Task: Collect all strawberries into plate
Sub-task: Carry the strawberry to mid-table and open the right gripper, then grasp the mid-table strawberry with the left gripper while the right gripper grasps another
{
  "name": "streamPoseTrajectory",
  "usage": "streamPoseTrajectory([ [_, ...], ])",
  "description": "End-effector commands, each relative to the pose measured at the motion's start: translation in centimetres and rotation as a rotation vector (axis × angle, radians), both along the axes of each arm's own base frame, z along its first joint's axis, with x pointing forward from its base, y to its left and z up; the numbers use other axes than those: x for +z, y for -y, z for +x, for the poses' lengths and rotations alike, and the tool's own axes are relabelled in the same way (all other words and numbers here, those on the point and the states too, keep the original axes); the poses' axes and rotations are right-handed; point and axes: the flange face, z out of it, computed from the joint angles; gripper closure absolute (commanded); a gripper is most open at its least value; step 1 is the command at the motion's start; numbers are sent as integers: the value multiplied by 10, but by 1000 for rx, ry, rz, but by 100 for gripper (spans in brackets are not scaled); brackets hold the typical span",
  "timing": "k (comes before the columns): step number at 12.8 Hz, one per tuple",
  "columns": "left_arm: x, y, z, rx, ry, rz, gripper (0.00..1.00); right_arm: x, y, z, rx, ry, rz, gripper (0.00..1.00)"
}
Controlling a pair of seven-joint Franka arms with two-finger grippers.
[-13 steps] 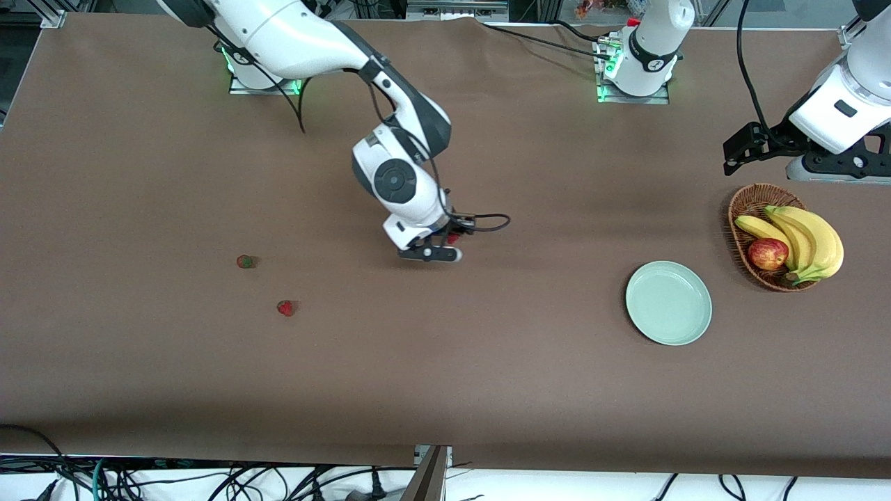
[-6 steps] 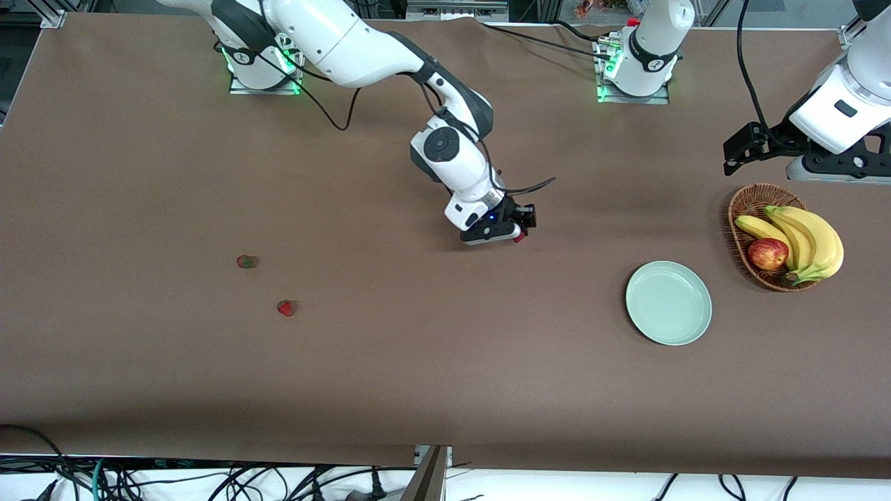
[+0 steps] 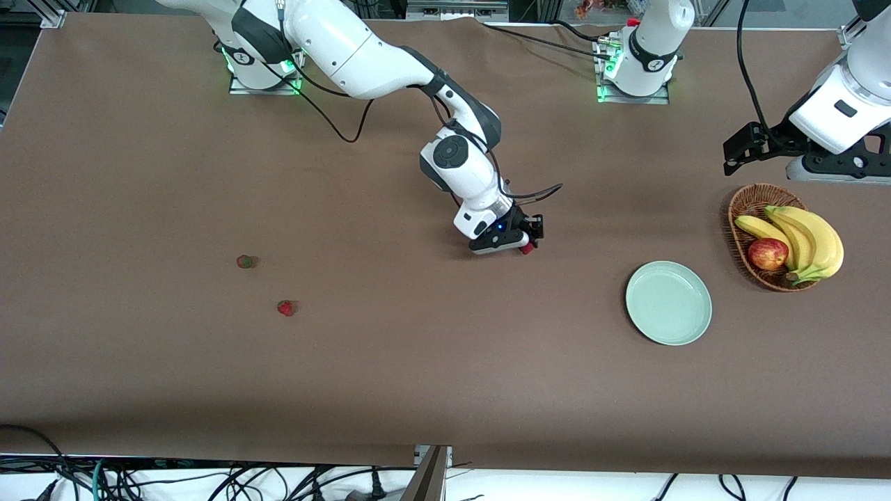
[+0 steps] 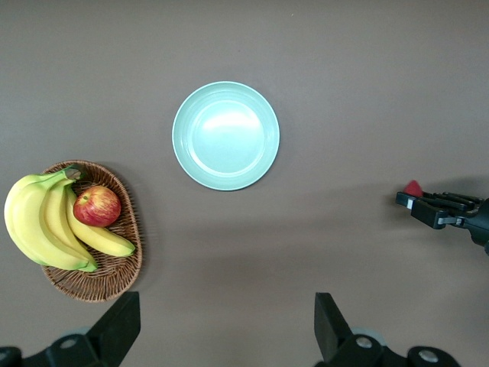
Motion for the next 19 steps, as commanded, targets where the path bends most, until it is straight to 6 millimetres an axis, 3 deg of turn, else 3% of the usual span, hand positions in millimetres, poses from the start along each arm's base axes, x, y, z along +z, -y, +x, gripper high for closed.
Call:
streamPoseTrajectory([
  [1,6,1,2,7,-5,-31,0,23,-1,12,-3,11,5,0],
  [3,6,2,2,4,-5,-31,0,56,34,47,-6,-72,-102,0],
  [6,6,5,2,1,-6,-33,0,111,104,98,14,-160,-204,0],
  [9,-18,17,9,-12,-55,-107,0,129,189,140,57,-257,-313,0],
  [12,-83,62,32,-75,-169,-123,0,117,292,182,72,-366,-375,0],
  [14,-153,111,48,-127,-267,-105,0,89,363,198,97,-413,-443,0],
  [15,-176,133,59,-153,-250,-103,0,81,385,202,156,-394,-482,0],
  [19,-256,189,81,-206,-145,-120,0,43,454,210,230,-370,-630,0],
])
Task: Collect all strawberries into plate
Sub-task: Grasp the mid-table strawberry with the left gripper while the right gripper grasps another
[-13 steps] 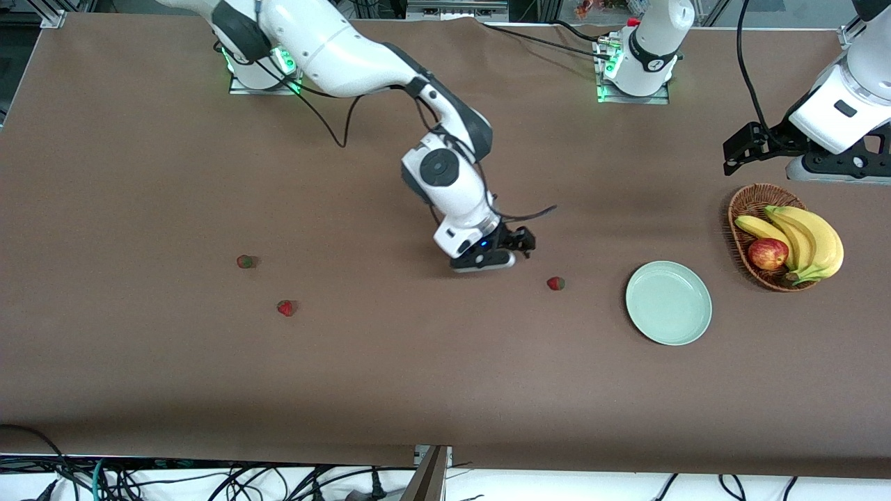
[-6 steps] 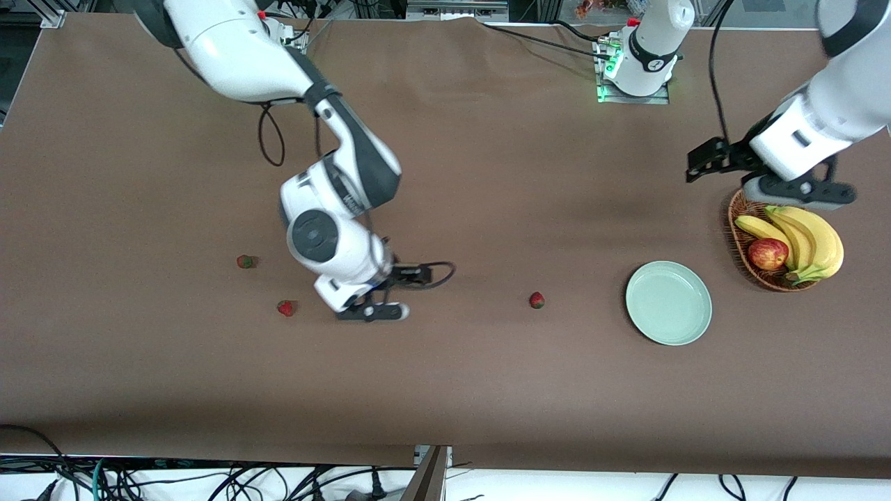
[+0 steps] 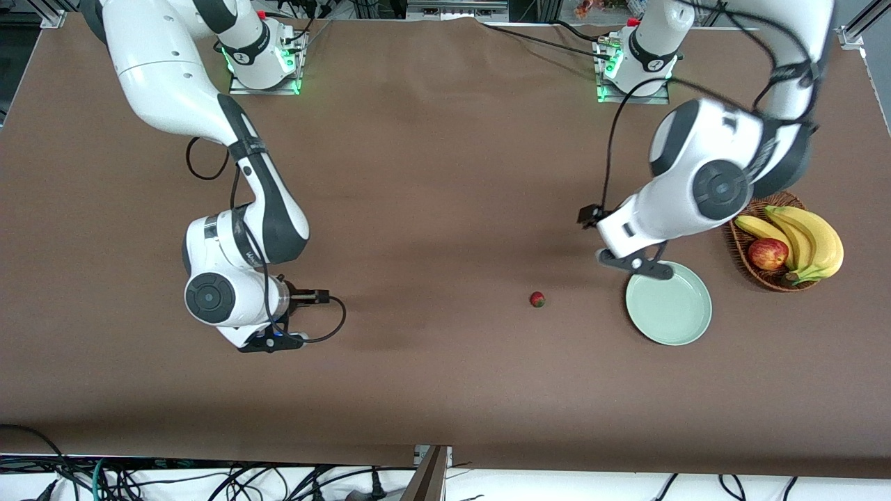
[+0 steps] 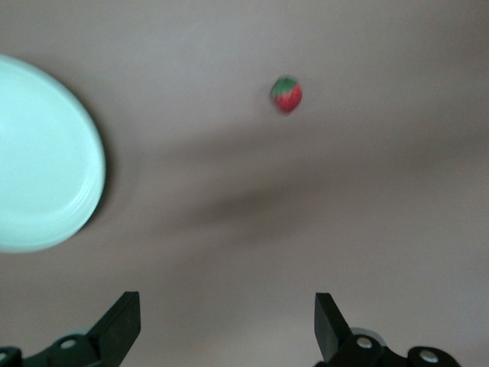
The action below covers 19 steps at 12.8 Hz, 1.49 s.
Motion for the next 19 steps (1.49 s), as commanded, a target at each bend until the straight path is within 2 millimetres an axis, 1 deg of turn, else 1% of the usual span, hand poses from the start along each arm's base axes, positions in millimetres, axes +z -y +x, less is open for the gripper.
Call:
streamPoseTrajectory([
  [1,-36,33,19,-26,91,-35,0,-25,33,-3,86,7,-6,0],
  [2,-54,48,19,-42,121,-43,0,-39,43,-6,112,15,8,0],
  [3,-64,59,19,-57,150,-52,0,-50,45,-11,124,13,14,0],
  [4,-78,71,20,-78,182,-60,0,-56,45,-14,123,11,17,0],
  [5,-98,88,15,-97,204,-70,0,-58,45,-15,123,8,18,0],
  [6,-118,101,9,-118,223,-73,0,-63,44,-17,122,8,20,0],
  [7,-131,103,7,-124,240,-73,0,-65,44,-19,122,7,23,0],
  [8,-138,107,5,-145,271,-68,0,-66,43,-19,122,9,23,1],
  [9,-144,107,8,-197,319,-43,0,-65,42,-19,122,10,26,9],
  [10,-149,106,9,-245,348,-15,0,-65,42,-19,122,10,26,30],
  [11,-156,105,8,-267,355,-2,0,-65,41,-19,122,12,27,49],
  [12,-159,104,9,-294,375,11,0,-64,42,-19,123,12,25,60],
  [13,-167,104,9,-346,390,40,0,-63,41,-18,124,13,26,68],
  [14,-171,102,11,-374,414,52,0,-63,42,-18,124,12,26,81],
  [15,-180,97,11,-371,411,53,0,-62,41,-18,124,15,26,92],
  [16,-182,97,11,-371,410,53,0,-60,41,-18,124,13,28,98],
  [17,-183,94,11,-369,405,55,21,-57,40,-18,125,16,29,100],
  [18,-182,93,11,-367,405,55,48,-53,37,-17,127,19,33,100],
  [19,-184,92,9,-371,400,58,69,-49,28,-19,130,21,42,100],
])
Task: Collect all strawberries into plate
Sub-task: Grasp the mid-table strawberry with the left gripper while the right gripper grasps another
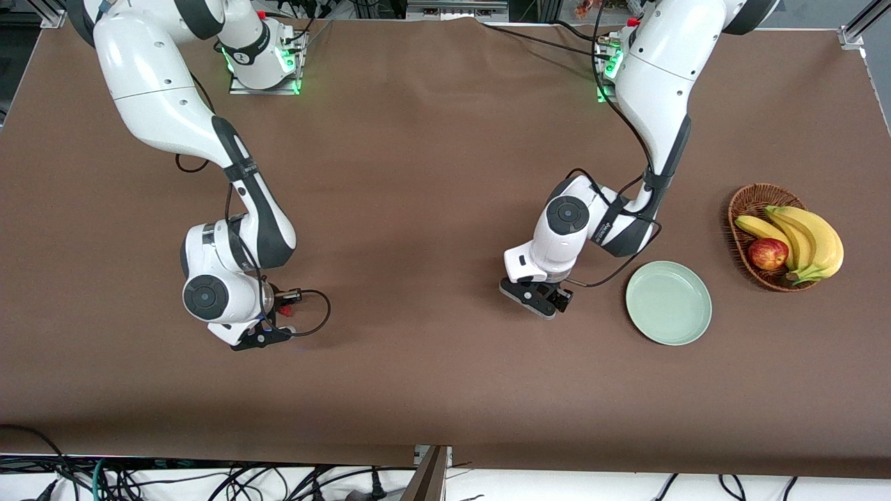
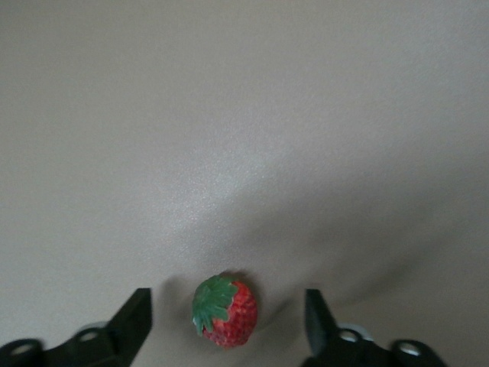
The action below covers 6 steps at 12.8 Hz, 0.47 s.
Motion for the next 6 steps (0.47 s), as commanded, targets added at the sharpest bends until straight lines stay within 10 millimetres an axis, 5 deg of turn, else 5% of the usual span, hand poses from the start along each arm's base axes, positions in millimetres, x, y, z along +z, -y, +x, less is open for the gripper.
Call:
streamPoseTrajectory([
  [1,1,-3,-3,-34,10,9,82,26,-21,-6,31,14,32,100],
  [3,6,-4,-3,-38,12,9,100,37,-47,-11,67,23,59,100],
  [6,50,-36,13,-34,2,44,100,42,-92,-25,64,12,104,100],
])
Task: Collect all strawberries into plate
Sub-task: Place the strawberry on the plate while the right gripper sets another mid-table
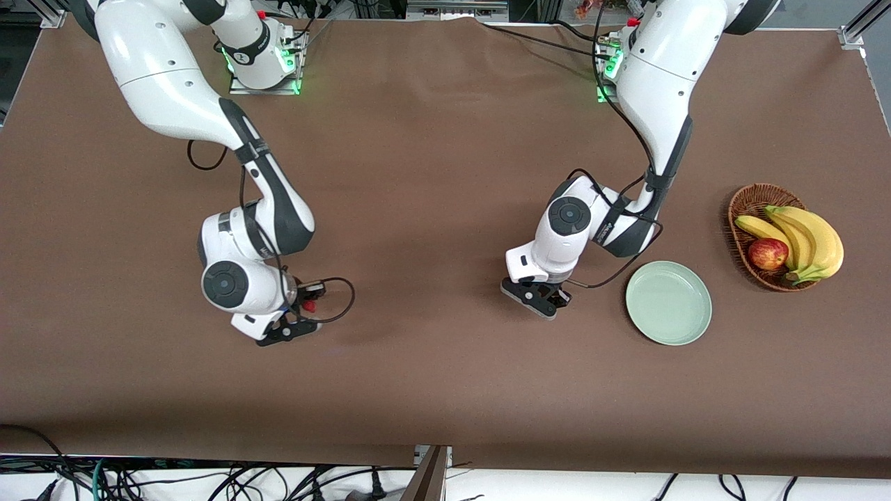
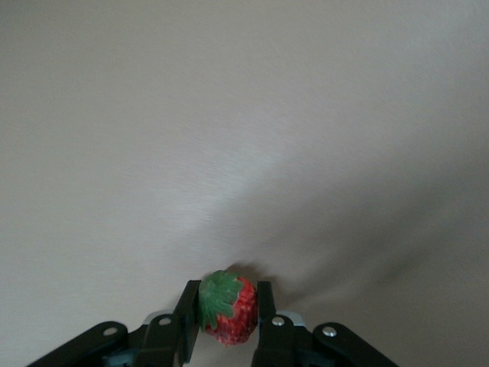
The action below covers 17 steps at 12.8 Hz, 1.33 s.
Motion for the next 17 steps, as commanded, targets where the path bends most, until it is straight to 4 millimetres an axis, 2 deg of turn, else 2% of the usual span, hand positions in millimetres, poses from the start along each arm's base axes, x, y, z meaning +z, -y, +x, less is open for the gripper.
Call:
streamPoseTrajectory([
  [1,58,-42,11,0,-35,68,100,8,-37,-18,-53,-17,16,100],
  [3,84,-78,15,22,-111,124,100,9,-77,-33,-114,-15,16,100],
  [5,96,-116,18,11,-185,164,100,19,-135,-52,-226,31,50,100],
  [6,96,-143,19,16,-234,184,100,32,-169,-60,-292,75,102,100],
  [8,85,-201,24,11,-304,195,100,39,-244,-89,-394,136,198,100],
  [10,62,-255,28,-36,-351,184,100,29,-303,-119,-488,183,328,100],
  [11,52,-276,31,-51,-362,170,100,23,-326,-131,-513,208,403,100],
  [13,28,-288,36,-83,-328,154,100,15,-367,-150,-502,246,522,100],
  [14,18,-301,37,-85,-320,146,100,8,-384,-158,-502,246,553,100],
  [15,14,-306,37,-92,-323,143,100,1,-400,-166,-506,241,574,100],
  [17,14,-305,37,-95,-323,143,94,-17,-416,-180,-506,242,608,98],
])
